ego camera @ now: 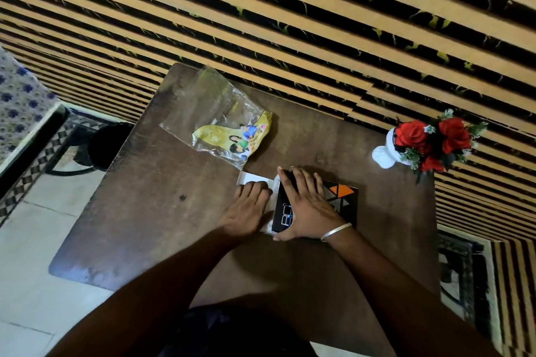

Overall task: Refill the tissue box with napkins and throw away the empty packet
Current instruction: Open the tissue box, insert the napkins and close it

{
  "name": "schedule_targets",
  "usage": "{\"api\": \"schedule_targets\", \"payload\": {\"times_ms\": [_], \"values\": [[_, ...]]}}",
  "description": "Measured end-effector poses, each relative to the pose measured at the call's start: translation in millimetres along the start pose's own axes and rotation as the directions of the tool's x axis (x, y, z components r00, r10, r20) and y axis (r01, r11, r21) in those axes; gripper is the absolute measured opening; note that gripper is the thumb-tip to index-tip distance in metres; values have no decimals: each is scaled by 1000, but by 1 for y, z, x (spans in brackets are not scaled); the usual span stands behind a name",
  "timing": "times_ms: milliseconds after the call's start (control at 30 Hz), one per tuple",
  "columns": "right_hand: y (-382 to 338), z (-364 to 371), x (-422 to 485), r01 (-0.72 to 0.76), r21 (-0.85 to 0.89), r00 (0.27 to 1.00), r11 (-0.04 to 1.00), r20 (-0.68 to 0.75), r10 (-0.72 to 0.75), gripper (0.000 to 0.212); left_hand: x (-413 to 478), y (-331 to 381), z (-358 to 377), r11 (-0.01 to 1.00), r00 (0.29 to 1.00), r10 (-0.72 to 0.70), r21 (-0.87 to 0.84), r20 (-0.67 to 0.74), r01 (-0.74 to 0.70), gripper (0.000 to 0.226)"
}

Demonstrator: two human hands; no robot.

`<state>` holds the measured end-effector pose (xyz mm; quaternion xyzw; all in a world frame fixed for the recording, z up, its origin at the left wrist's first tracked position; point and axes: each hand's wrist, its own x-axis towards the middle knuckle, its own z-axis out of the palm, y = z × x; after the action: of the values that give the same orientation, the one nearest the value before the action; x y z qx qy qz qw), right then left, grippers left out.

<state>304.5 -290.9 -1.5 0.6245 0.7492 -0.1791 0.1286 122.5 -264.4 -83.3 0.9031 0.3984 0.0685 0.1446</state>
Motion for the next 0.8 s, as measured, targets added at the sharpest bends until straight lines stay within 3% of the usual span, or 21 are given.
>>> {"api": "schedule_targets", "payload": {"times_ms": [100,200,333,500,600,800], "values": [[0,0,-1,-4,5,1000,1000,11,4,150,5,0,0,996,995,87,-5,-55,-88,20],[0,-1,0,-1,18,1000,1000,26,1,149,7,-5,2,988,988,151,-8,-45,-151,17],[0,-1,0,1,13,1000,1000,14,-2,149,6,-13,-4,984,983,176,7,53,-177,33],[0,0,0,8,12,1000,1000,2,-8,147,13,-7,-17,976,922,97,147,375,-162,70],[1,2,0,11,7,1000,1000,5,-11,147,21,-2,-21,966,909,51,211,414,-150,75],[1,1,2,6,5,1000,1000,9,-6,147,25,-1,-23,953,920,88,237,381,-189,73]]}}
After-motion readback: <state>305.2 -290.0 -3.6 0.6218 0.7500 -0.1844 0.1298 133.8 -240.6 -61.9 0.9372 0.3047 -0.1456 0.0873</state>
